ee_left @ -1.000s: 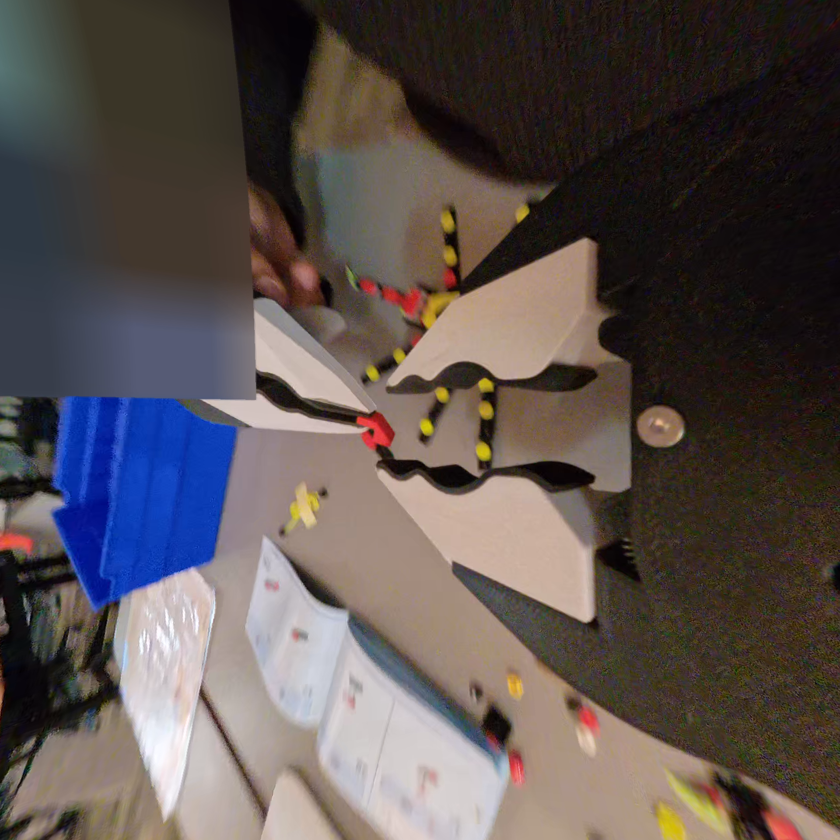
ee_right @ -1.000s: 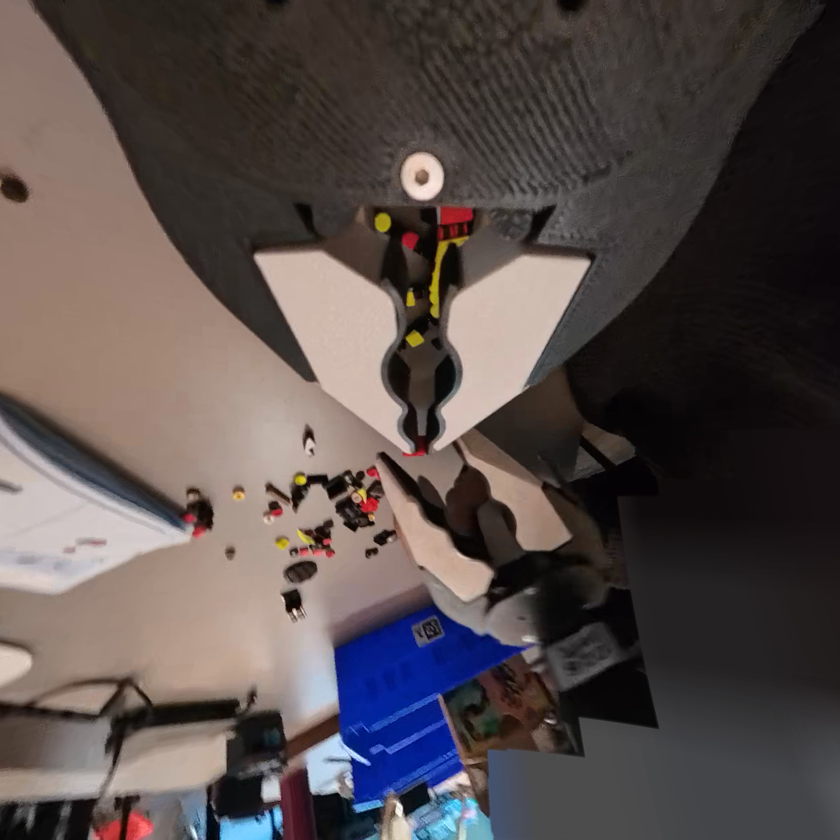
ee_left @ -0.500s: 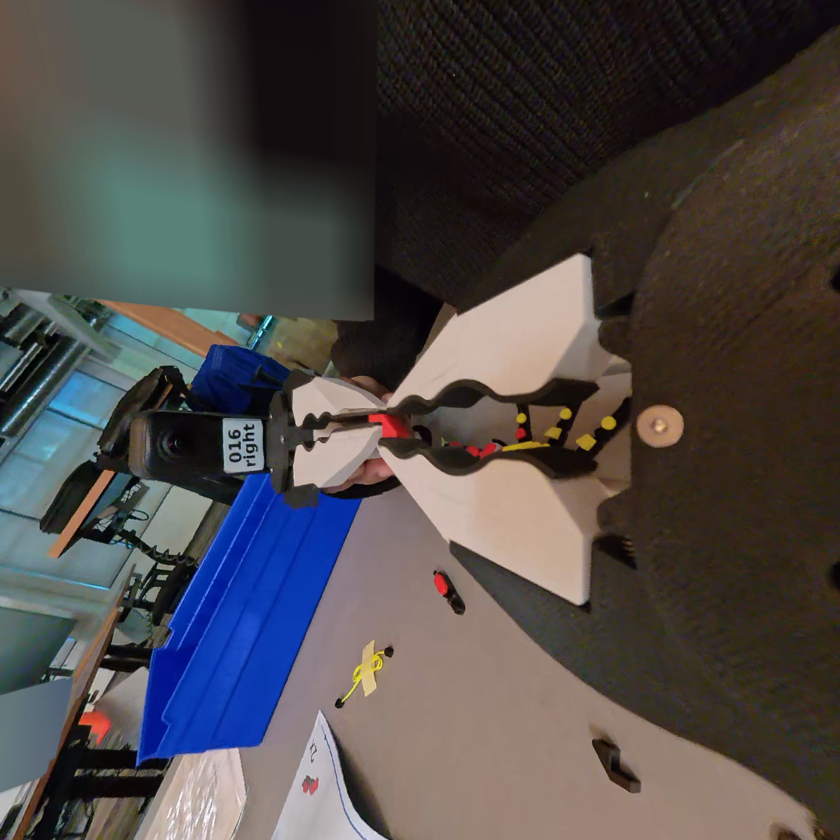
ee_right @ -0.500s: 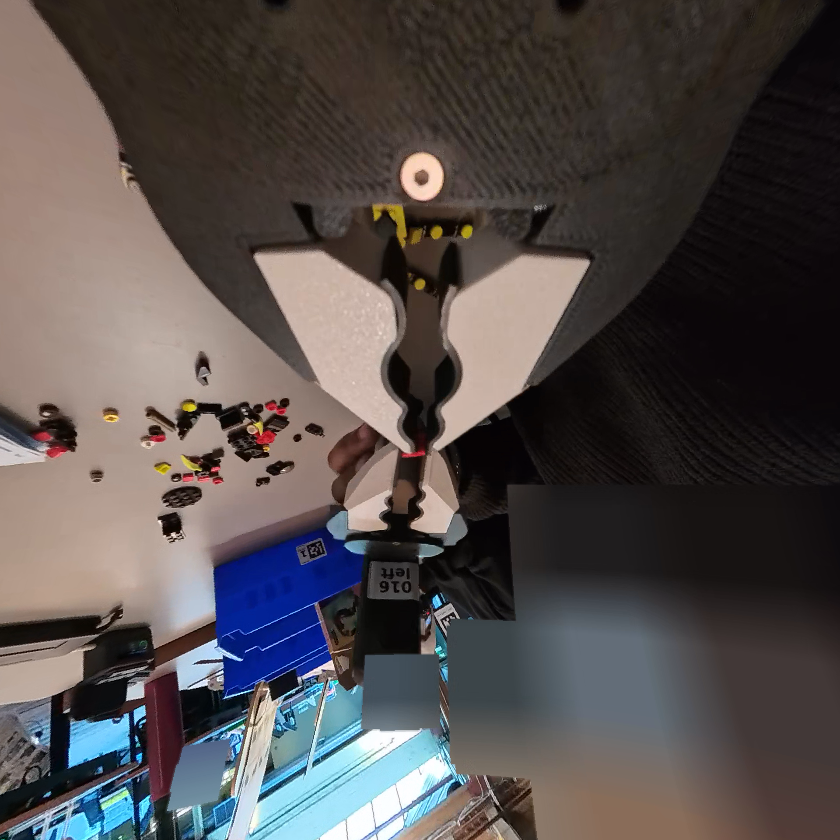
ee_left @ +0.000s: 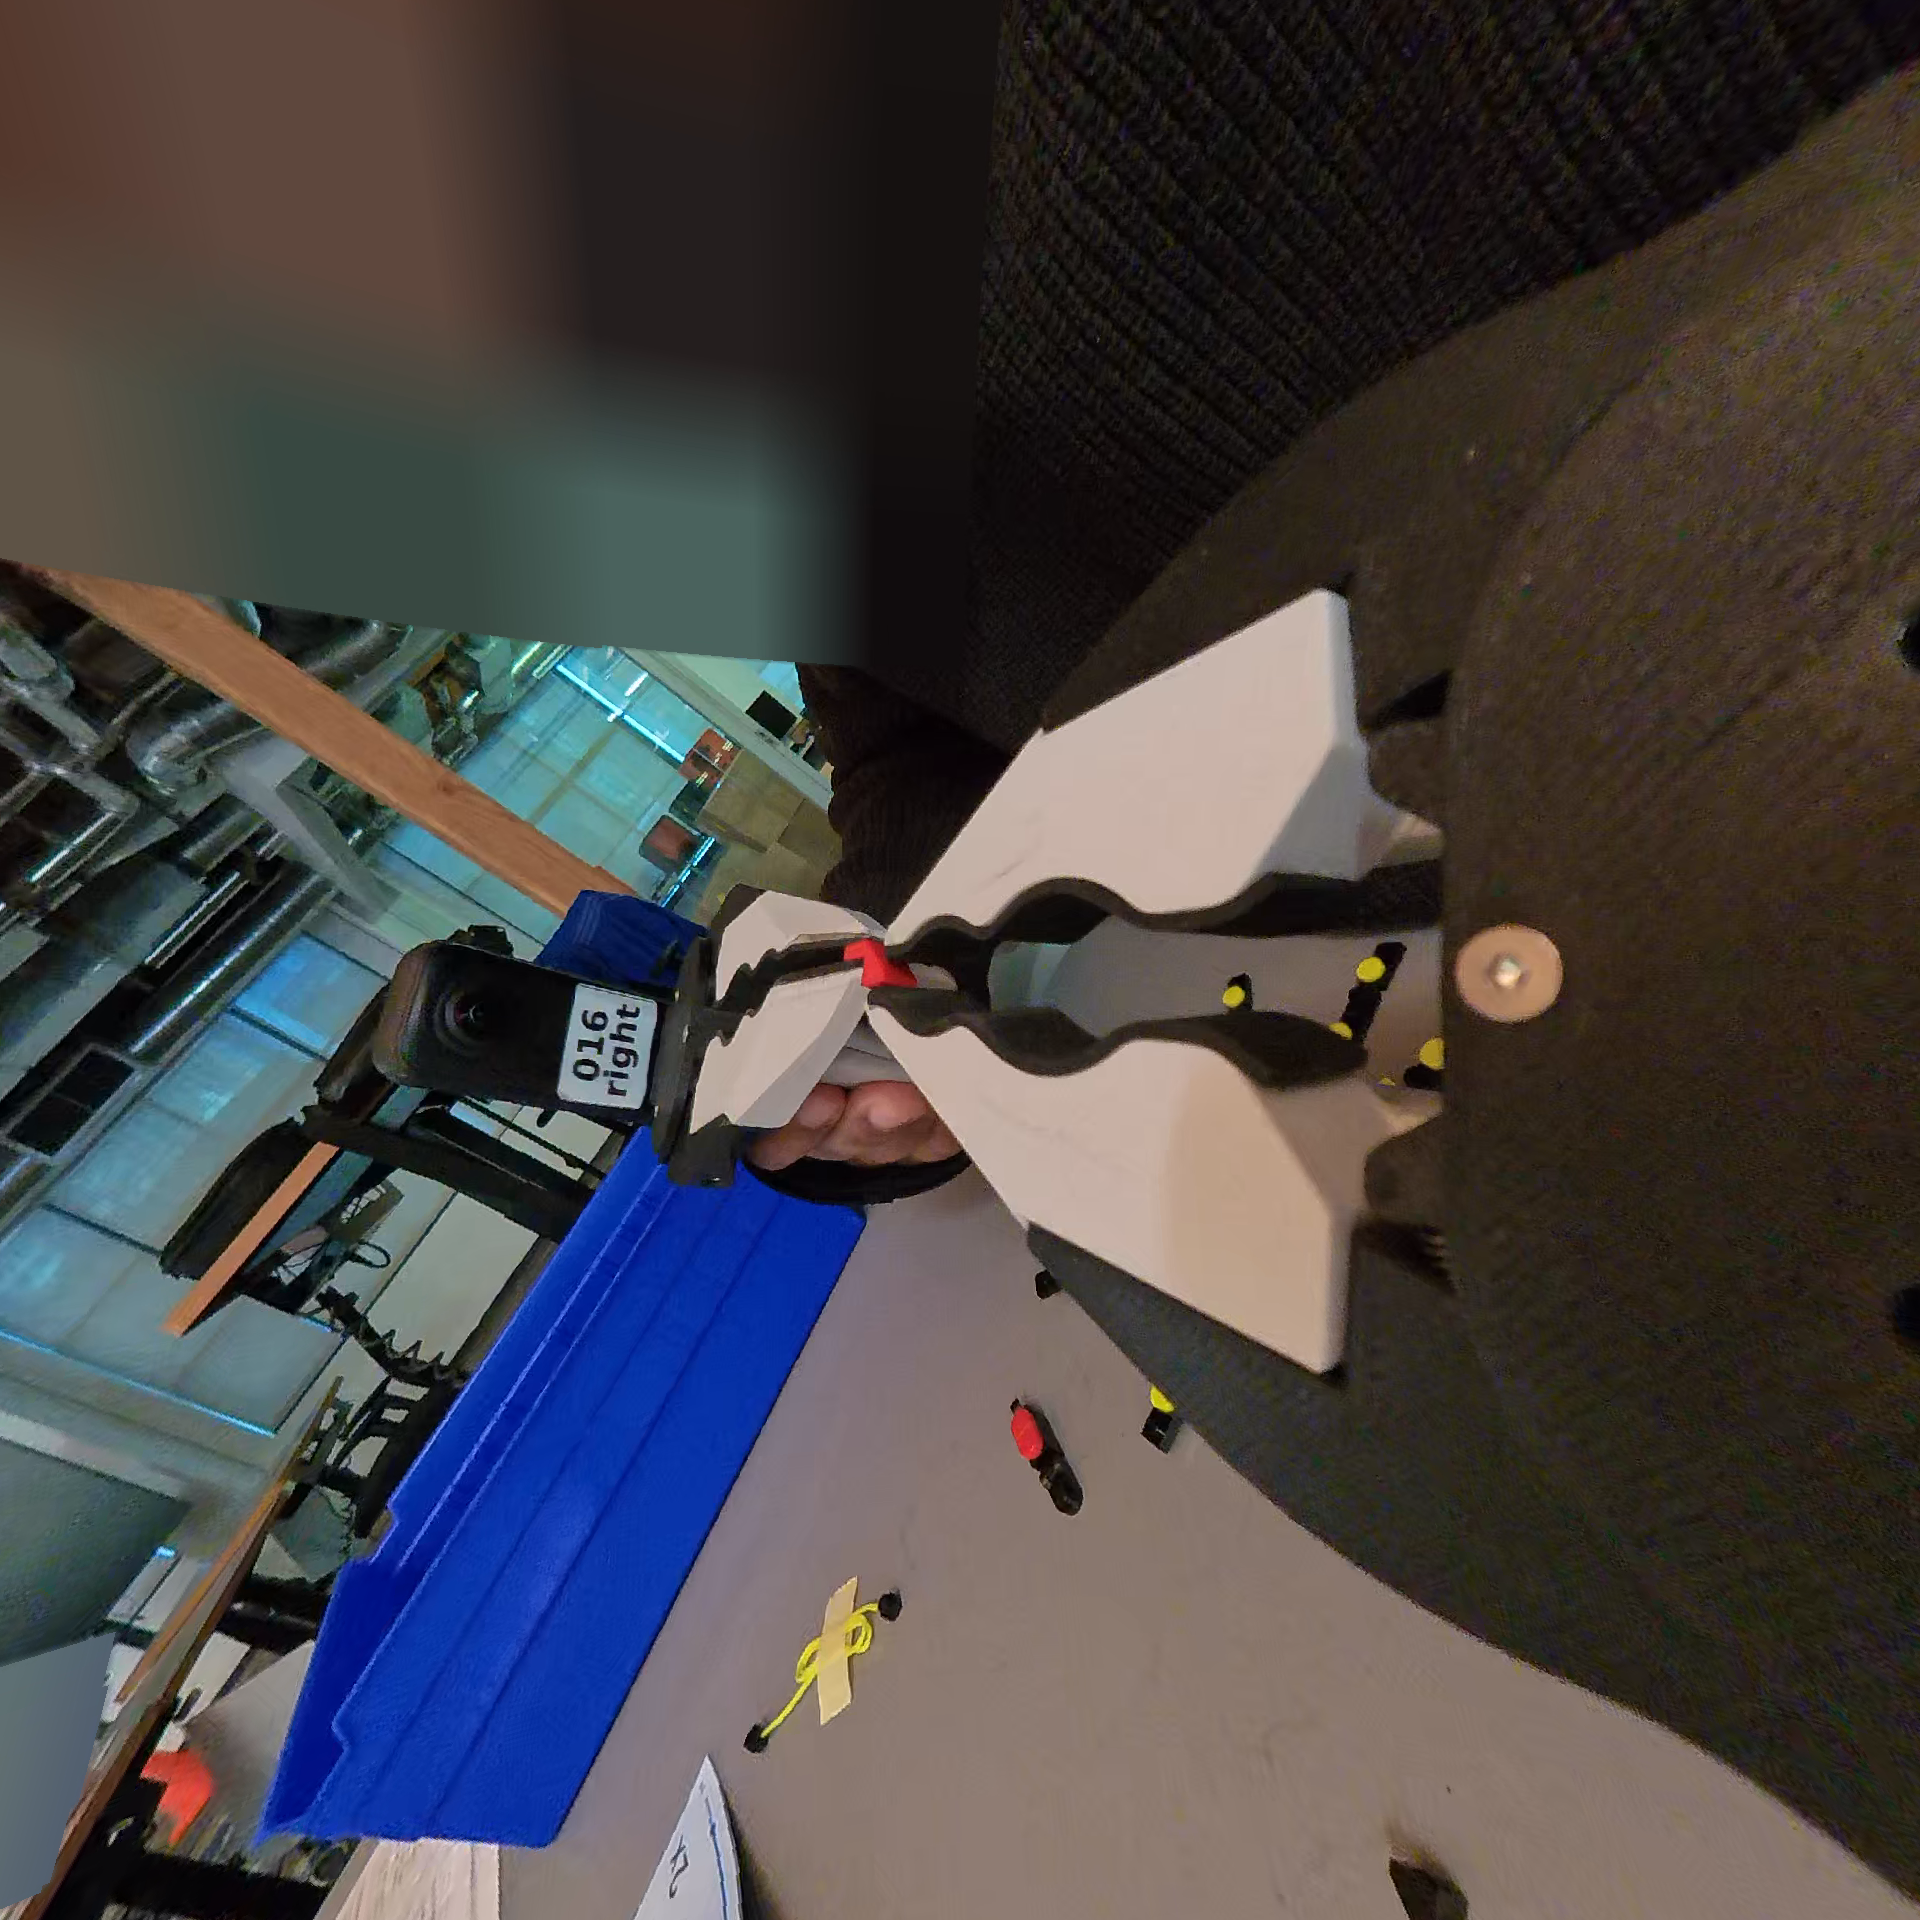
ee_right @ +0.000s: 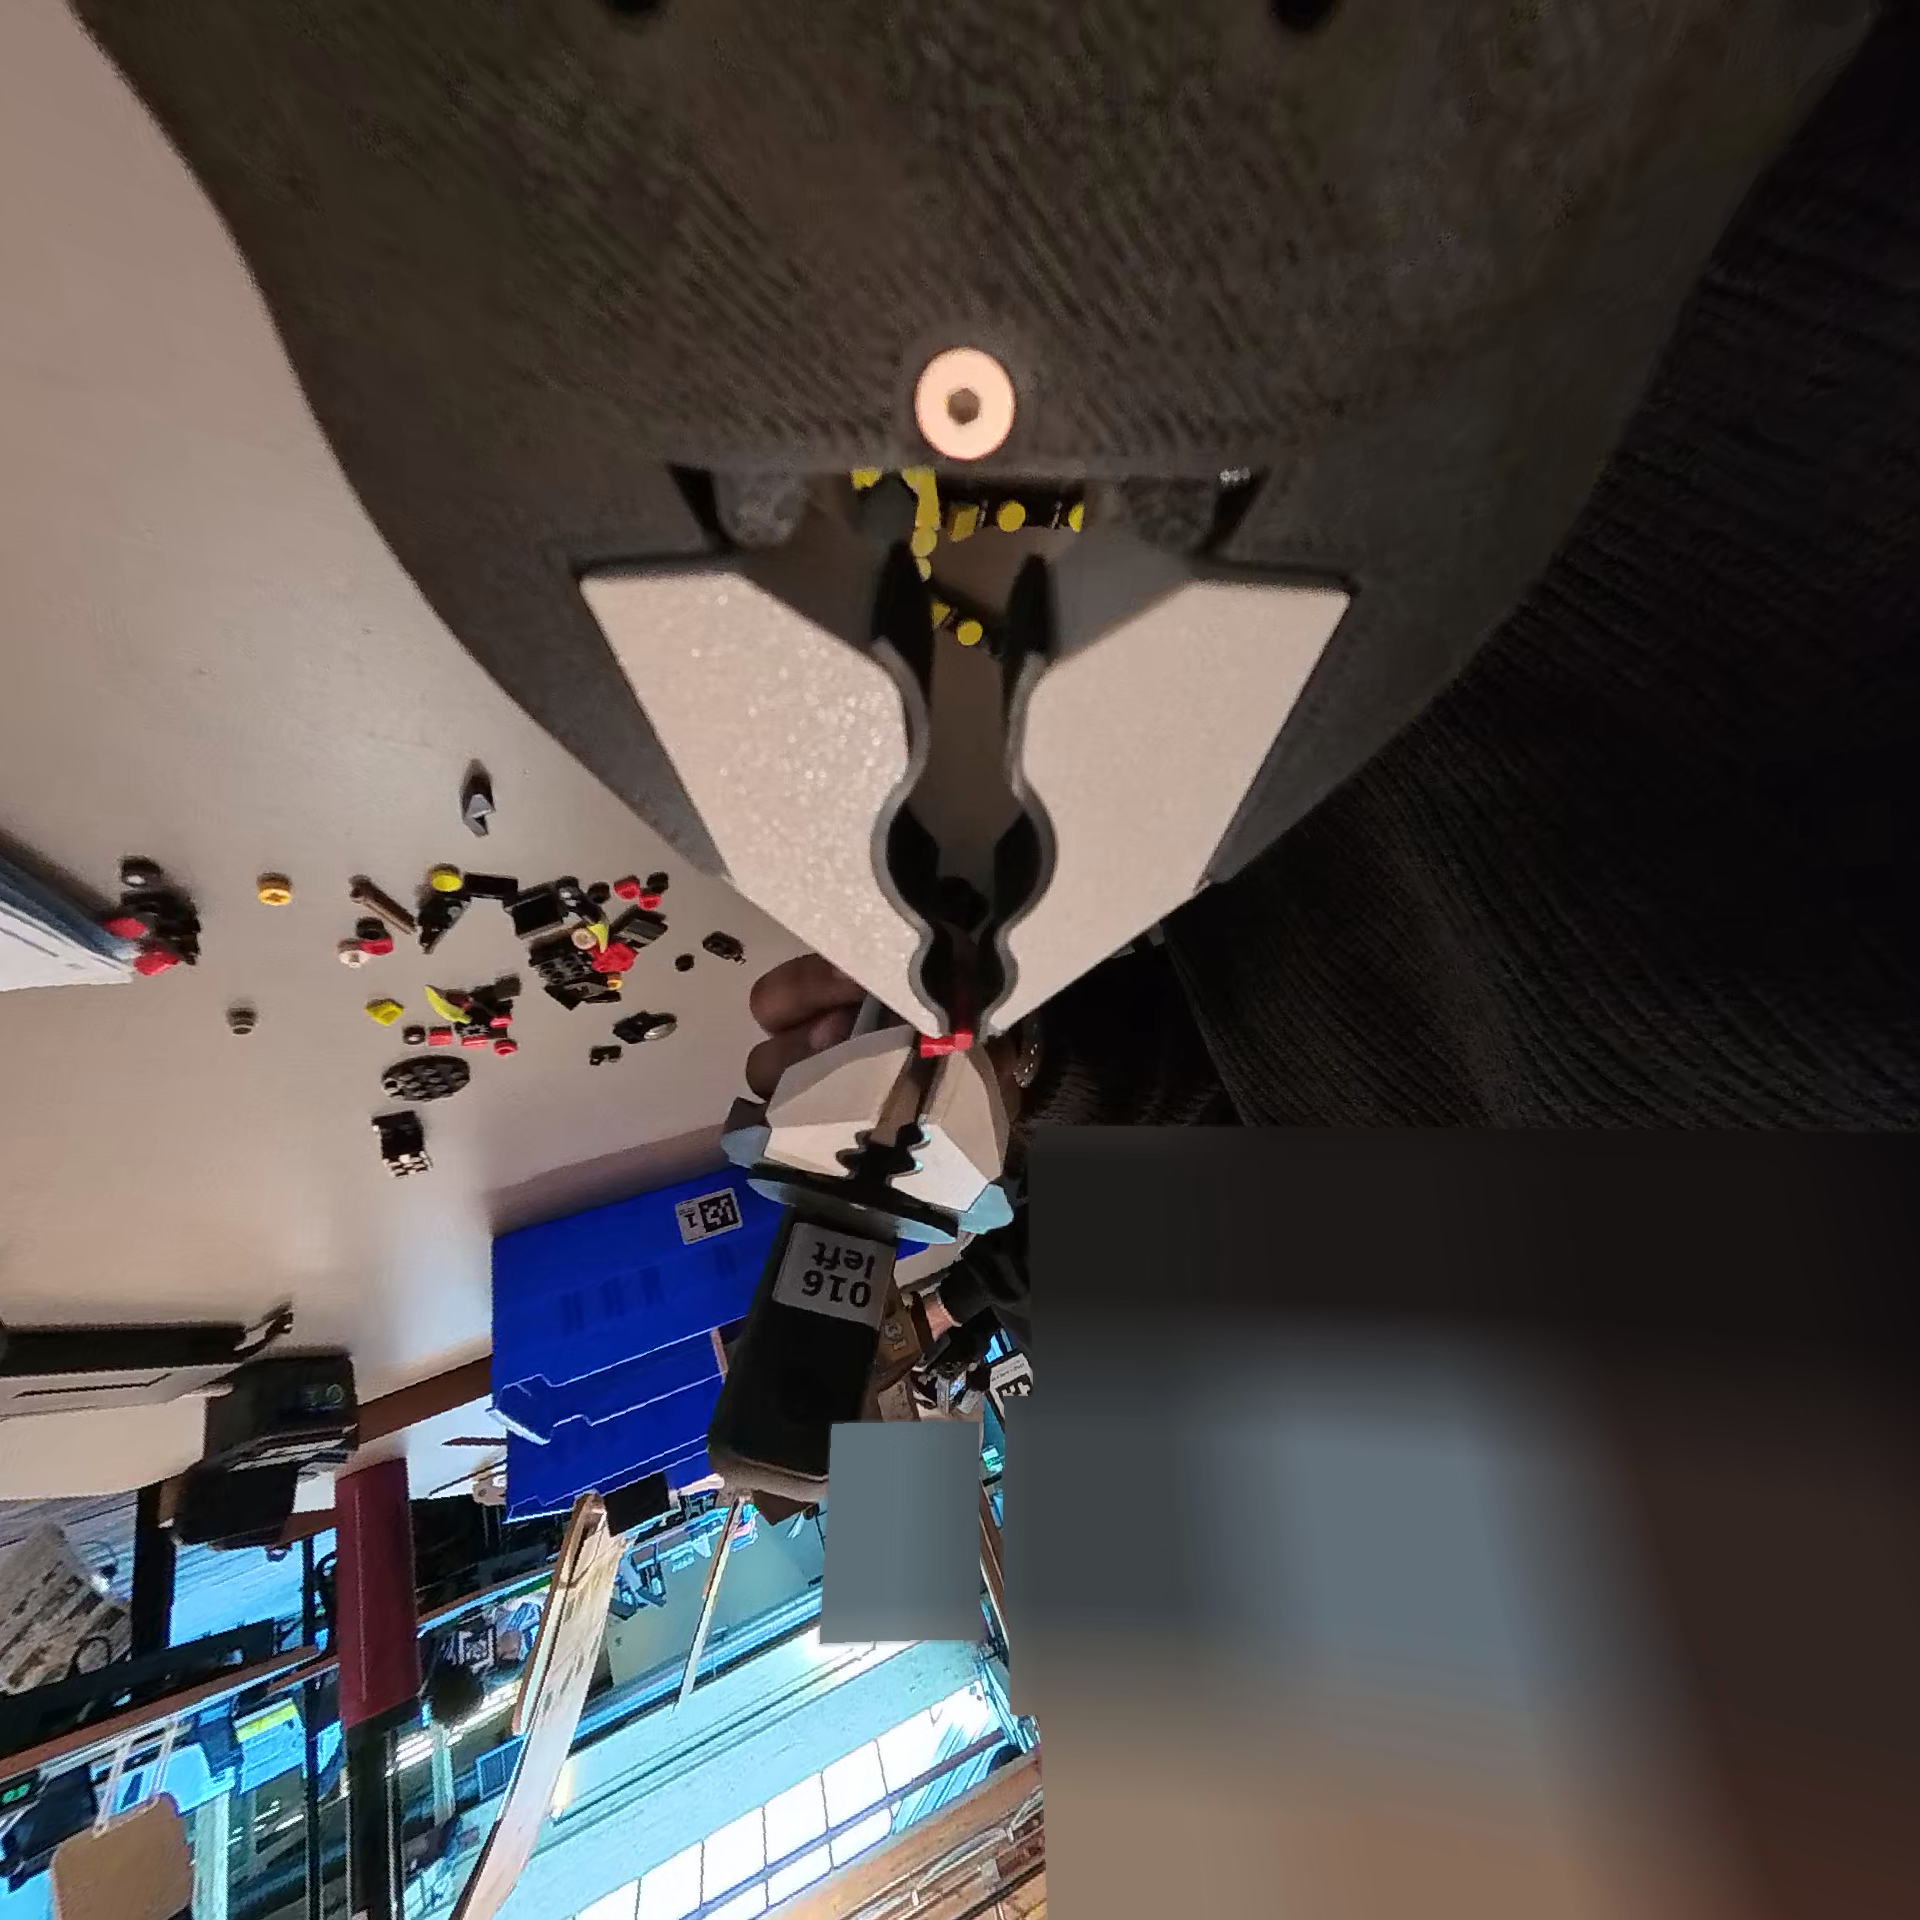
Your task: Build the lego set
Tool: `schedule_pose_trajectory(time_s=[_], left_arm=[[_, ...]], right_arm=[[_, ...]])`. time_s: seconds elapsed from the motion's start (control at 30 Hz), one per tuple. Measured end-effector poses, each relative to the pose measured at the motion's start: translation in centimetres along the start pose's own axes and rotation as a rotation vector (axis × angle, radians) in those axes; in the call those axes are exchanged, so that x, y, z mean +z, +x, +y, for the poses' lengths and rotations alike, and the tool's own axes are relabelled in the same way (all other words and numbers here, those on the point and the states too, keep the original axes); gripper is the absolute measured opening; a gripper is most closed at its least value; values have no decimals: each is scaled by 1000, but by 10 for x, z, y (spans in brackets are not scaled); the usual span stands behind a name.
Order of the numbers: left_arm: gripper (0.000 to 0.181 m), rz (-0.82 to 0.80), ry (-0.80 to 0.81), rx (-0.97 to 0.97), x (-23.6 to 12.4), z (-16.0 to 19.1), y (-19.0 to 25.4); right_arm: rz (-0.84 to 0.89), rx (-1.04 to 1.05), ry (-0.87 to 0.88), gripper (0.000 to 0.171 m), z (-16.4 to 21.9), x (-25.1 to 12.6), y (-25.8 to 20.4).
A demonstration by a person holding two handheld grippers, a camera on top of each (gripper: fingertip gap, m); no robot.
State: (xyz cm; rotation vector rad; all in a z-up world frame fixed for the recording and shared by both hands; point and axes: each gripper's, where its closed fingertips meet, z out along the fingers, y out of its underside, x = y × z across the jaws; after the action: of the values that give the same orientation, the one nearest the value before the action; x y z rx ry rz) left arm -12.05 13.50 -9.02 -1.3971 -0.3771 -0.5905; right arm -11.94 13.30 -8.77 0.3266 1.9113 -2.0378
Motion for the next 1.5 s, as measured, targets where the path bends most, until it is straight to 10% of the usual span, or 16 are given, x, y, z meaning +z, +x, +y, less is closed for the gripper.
schedule_pose_trajectory(time_s=[1.07,1.33,1.5], left_arm=[[1,46,-5,-20,1,3,5],[2,-57,-49,19,-5,7,-15],[1,-116,-70,-41,-8,12,-32]], right_arm=[[-64,132,9,11,2,-3,1],[626,-101,-380,21,32,-72,93],[703,-129,-708,29,88,-79,108]])
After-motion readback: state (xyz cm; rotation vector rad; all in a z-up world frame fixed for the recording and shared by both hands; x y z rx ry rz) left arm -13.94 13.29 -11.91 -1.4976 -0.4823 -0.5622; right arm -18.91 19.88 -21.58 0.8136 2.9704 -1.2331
